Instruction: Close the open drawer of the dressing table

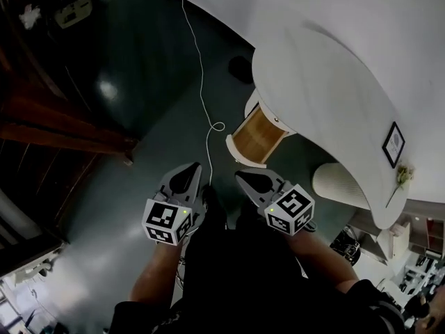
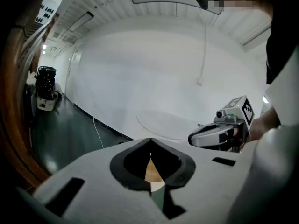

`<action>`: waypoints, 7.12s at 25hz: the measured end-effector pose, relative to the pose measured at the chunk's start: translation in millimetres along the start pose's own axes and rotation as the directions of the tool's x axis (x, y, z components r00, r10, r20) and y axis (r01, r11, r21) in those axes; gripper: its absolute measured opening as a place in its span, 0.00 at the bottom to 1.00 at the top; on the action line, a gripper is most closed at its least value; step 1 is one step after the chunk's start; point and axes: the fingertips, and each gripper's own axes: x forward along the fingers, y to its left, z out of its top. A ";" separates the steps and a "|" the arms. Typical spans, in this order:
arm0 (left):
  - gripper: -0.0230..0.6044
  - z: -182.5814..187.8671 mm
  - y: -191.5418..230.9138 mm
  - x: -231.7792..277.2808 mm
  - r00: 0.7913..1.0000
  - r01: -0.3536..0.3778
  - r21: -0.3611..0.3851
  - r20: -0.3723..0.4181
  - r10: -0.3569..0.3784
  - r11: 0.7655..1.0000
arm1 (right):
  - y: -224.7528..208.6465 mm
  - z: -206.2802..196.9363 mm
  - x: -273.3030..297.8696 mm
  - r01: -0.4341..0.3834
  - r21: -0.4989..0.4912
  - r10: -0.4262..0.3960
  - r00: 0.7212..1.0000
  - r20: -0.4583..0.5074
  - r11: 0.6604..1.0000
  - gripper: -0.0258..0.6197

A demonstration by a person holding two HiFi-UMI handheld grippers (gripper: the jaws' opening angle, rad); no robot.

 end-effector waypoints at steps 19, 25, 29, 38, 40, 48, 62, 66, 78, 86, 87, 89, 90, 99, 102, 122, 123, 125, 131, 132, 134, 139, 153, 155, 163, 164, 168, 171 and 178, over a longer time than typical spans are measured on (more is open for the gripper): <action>0.05 -189.4 -21.7 163.3 0.963 0.106 -0.110 -0.236 -0.130 0.988 | -141.6 -198.7 25.9 0.193 0.191 -0.158 0.970 -0.185 0.963 0.05; 0.05 -271.1 -12.9 206.7 0.942 0.112 -0.120 -0.303 -0.144 0.986 | -176.8 -286.8 36.5 0.258 0.252 -0.201 0.952 -0.230 0.933 0.05; 0.05 -321.8 -13.3 240.8 0.925 0.144 -0.120 -0.337 -0.176 0.982 | -200.8 -337.3 46.8 0.292 0.282 -0.230 0.945 -0.234 0.914 0.05; 0.05 -393.9 -13.2 296.7 0.914 0.198 -0.092 -0.343 -0.217 0.976 | -235.9 -404.2 64.5 0.322 0.299 -0.261 0.939 -0.225 0.898 0.05; 0.11 -404.8 -12.3 301.9 0.909 0.210 -0.085 -0.350 -0.227 0.974 | -241.4 -410.9 65.6 0.329 0.306 -0.269 0.937 -0.224 0.893 0.05; 0.17 -409.0 -8.5 322.5 0.914 0.225 -0.030 -0.339 -0.222 0.974 | -263.4 -419.6 63.2 0.340 0.308 -0.283 0.935 -0.214 0.889 0.05; 0.11 -392.8 -26.2 353.0 0.928 0.227 -0.022 -0.299 -0.223 0.974 | -266.4 -416.1 55.2 0.311 0.272 -0.260 0.943 -0.208 0.911 0.05; 0.12 -384.2 -23.5 372.2 0.924 0.256 0.018 -0.298 -0.240 0.966 | -274.0 -407.8 52.4 0.322 0.272 -0.279 0.942 -0.185 0.907 0.05; 0.12 -358.1 -36.6 435.9 0.917 0.284 0.070 -0.312 -0.249 0.956 | -304.5 -405.4 3.1 0.390 0.280 -0.358 0.920 -0.162 0.877 0.05; 0.12 -338.8 -43.3 478.6 0.922 0.282 0.044 -0.288 -0.258 0.958 | -322.7 -403.7 -15.8 0.423 0.280 -0.396 0.906 -0.149 0.862 0.05; 0.12 -336.5 -44.6 480.9 0.922 0.287 0.056 -0.286 -0.260 0.956 | -323.5 -401.9 -17.0 0.425 0.278 -0.399 0.905 -0.145 0.861 0.05; 0.12 -332.2 -46.5 482.5 0.923 0.297 0.077 -0.278 -0.266 0.952 | -321.6 -399.2 -18.2 0.427 0.274 -0.404 0.904 -0.138 0.862 0.05; 0.12 -329.9 -47.3 483.0 0.924 0.302 0.086 -0.272 -0.269 0.949 | -319.7 -398.1 -18.6 0.428 0.273 -0.406 0.904 -0.136 0.862 0.05; 0.12 -320.4 -48.9 526.5 0.926 0.334 0.129 -0.230 -0.299 0.934 | -332.2 -403.4 -17.9 0.436 0.264 -0.405 0.899 -0.165 0.860 0.05; 0.12 -317.3 -52.2 532.0 0.925 0.336 0.130 -0.234 -0.300 0.933 | -335.7 -402.3 -24.0 0.445 0.260 -0.413 0.895 -0.170 0.857 0.05; 0.11 -238.2 -57.1 428.5 0.931 0.321 0.102 -0.216 -0.294 0.942 | -279.9 -313.1 -18.3 0.439 0.277 -0.414 0.898 -0.148 0.855 0.05; 0.11 -227.7 -57.1 409.8 0.935 0.309 0.095 -0.213 -0.284 0.946 | -271.3 -299.1 -21.8 0.439 0.274 -0.414 0.898 -0.147 0.855 0.05; 0.11 -202.9 -57.9 372.4 0.940 0.295 0.109 -0.212 -0.267 0.949 | -252.5 -270.1 -27.2 0.433 0.268 -0.409 0.901 -0.144 0.860 0.05; 0.07 -113.3 -67.8 284.6 0.959 0.253 0.103 -0.160 -0.235 0.962 | -209.5 -177.6 -47.5 0.407 0.180 -0.385 0.911 -0.145 0.896 0.05; 0.07 -100.1 -68.0 270.3 0.959 0.253 0.101 -0.155 -0.236 0.962 | -201.0 -161.0 -48.4 0.406 0.165 -0.385 0.912 -0.143 0.899 0.05; 0.07 -73.9 -65.8 240.1 0.960 0.257 0.109 -0.145 -0.241 0.960 | -181.7 -126.3 -47.8 0.403 0.141 -0.386 0.913 -0.134 0.904 0.05; 0.05 -10.3 -52.9 170.5 0.972 0.220 0.125 -0.107 -0.207 0.968 | -129.4 -35.6 -46.6 0.352 0.068 -0.349 0.936 -0.049 0.934 0.05; 0.05 57.3 -57.6 48.8 0.994 0.106 0.132 -0.030 -0.103 0.986 | -69.5 54.2 -75.7 0.238 -0.039 -0.230 0.962 0.147 0.971 0.05; 0.05 59.1 -63.4 44.7 0.998 0.065 0.109 -0.013 -0.064 0.992 | -68.7 61.8 -94.4 0.222 -0.058 -0.209 0.962 0.178 0.973 0.05; 0.05 74.8 -135.8 63.9 0.997 -0.046 0.046 0.063 0.044 0.998 | -85.4 79.5 -244.5 0.200 -0.102 -0.160 0.938 0.309 0.975 0.05; 0.05 79.6 -147.2 69.0 0.996 -0.050 0.051 0.074 0.046 0.997 | -90.7 77.9 -261.0 0.202 -0.108 -0.159 0.936 0.313 0.973 0.05; 0.05 105.3 -195.4 86.5 0.992 -0.036 0.109 0.125 0.023 0.993 | -102.6 79.8 -313.7 0.205 -0.137 -0.145 0.924 0.355 0.969 0.05; 0.05 125.3 -220.2 93.5 0.988 -0.006 0.164 0.151 -0.020 0.986 | -102.3 91.4 -337.5 0.235 -0.171 -0.152 0.906 0.396 0.957 0.04; 0.05 167.0 -239.7 100.9 0.978 0.064 0.277 0.175 -0.116 0.959 | -103.7 111.9 -359.0 0.333 -0.154 -0.227 0.852 0.471 0.930 0.04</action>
